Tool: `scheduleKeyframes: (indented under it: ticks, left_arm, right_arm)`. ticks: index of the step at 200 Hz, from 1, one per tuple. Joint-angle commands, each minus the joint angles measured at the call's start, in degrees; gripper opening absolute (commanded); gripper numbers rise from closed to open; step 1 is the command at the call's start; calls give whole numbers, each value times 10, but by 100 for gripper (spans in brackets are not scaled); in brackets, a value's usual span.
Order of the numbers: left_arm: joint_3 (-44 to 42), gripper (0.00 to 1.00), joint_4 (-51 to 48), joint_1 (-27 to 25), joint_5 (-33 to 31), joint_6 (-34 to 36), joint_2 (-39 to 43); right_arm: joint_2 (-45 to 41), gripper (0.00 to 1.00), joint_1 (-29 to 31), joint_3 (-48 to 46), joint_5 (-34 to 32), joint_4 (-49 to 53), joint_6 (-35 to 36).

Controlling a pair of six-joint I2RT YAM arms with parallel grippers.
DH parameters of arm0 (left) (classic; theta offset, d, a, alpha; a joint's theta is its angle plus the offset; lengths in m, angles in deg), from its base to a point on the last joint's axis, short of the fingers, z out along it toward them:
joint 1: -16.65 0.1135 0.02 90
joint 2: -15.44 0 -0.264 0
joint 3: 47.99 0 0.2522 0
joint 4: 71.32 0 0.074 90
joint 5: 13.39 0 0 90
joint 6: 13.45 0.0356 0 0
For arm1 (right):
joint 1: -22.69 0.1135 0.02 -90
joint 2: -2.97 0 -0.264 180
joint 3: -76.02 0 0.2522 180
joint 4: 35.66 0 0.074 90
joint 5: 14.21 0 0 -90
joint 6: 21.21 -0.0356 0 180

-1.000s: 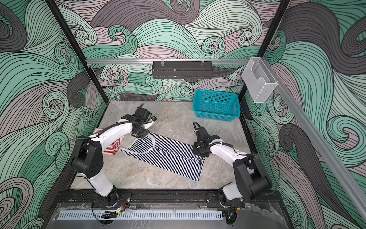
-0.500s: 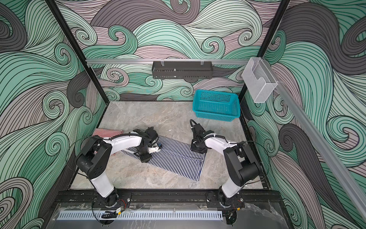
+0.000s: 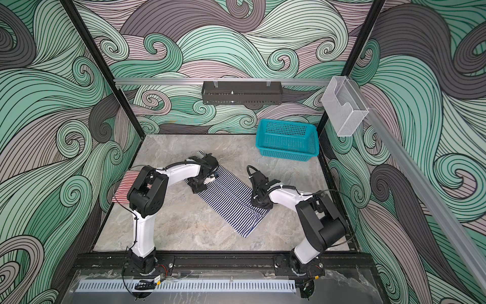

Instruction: Fold and stack the tank tops

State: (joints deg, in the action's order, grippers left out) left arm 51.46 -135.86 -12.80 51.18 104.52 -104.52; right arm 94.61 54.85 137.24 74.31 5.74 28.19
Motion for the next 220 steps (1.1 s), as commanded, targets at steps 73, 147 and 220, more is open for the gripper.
scheduleKeyframes:
  ticks: [73, 147, 220]
  left_arm:
    - [181, 47, 46, 76, -53, 9, -126]
    - [-40, 48, 123, 96, 62, -26, 132]
    - [-321, 60, 76, 62, 213, 47, 410]
  right_arm:
    - [171, 35, 298, 118, 43, 93, -167]
    - [116, 40, 326, 181, 38, 88, -118]
    - [29, 47, 266, 41, 164, -54, -149]
